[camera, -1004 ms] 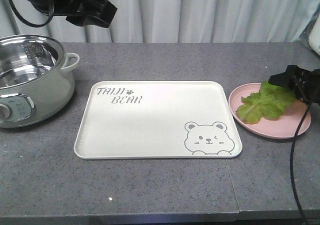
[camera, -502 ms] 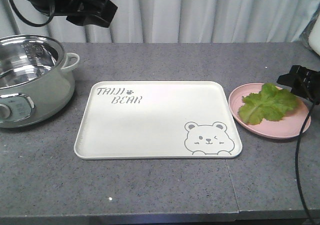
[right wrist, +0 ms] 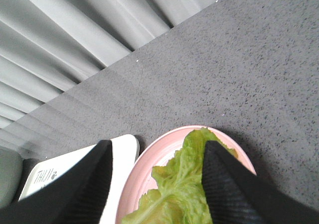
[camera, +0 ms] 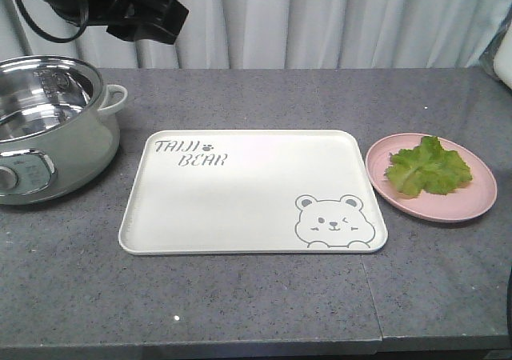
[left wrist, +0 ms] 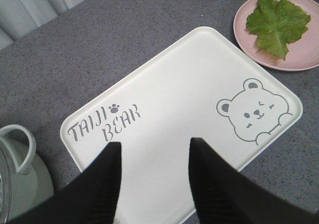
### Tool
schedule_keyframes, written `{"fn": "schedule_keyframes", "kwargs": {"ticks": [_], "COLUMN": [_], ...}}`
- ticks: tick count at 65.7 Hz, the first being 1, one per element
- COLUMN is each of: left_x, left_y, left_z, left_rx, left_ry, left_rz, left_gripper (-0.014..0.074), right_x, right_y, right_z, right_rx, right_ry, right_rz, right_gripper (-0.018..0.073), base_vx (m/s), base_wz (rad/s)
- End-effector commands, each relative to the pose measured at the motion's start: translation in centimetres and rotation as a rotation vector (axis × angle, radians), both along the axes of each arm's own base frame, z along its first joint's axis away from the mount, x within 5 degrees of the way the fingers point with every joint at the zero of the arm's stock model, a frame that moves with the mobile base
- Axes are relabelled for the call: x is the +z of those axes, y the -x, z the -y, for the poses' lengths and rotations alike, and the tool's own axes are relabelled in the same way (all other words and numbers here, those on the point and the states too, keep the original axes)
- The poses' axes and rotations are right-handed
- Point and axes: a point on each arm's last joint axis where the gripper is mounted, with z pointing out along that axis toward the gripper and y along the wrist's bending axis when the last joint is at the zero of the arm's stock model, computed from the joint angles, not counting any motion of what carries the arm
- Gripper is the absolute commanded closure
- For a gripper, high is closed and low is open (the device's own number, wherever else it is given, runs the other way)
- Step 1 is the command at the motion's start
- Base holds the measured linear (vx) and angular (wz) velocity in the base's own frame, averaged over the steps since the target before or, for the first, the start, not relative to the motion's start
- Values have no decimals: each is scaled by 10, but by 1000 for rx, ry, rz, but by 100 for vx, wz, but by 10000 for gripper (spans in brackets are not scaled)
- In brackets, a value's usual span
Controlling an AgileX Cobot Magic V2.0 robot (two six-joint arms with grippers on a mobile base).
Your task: Transfer vegetables to tray and serve
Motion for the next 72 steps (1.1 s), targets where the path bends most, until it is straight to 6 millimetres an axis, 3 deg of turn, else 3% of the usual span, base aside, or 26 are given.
{"fn": "schedule_keyframes", "kwargs": {"ticks": [1,10,20,43,72], "left_x": [20,20,20,19,19], "left_y": [12,12,12,12,13], "left_z": [-5,-5,-5,-6,-6], "left_rx": [2,2,2,1,1], "left_ry": [55,55,55,50,51], "left_rz": [75,75,75,67,68], "left_gripper": [294,294,294,294,294], "right_x": [16,13,24,92,159], "right_y": [2,2,3,26,79], "right_z": [1,1,-1,-18,-65], "right_rx": [9,30,35,-14,28], "right_ry": [33,29,73,223,304], "right_rz": [57,57,94,246,396], "right_gripper": [169,172,179,179,179], "base_vx": [0,0,0,0,0], "base_wz": [0,0,0,0,0]}}
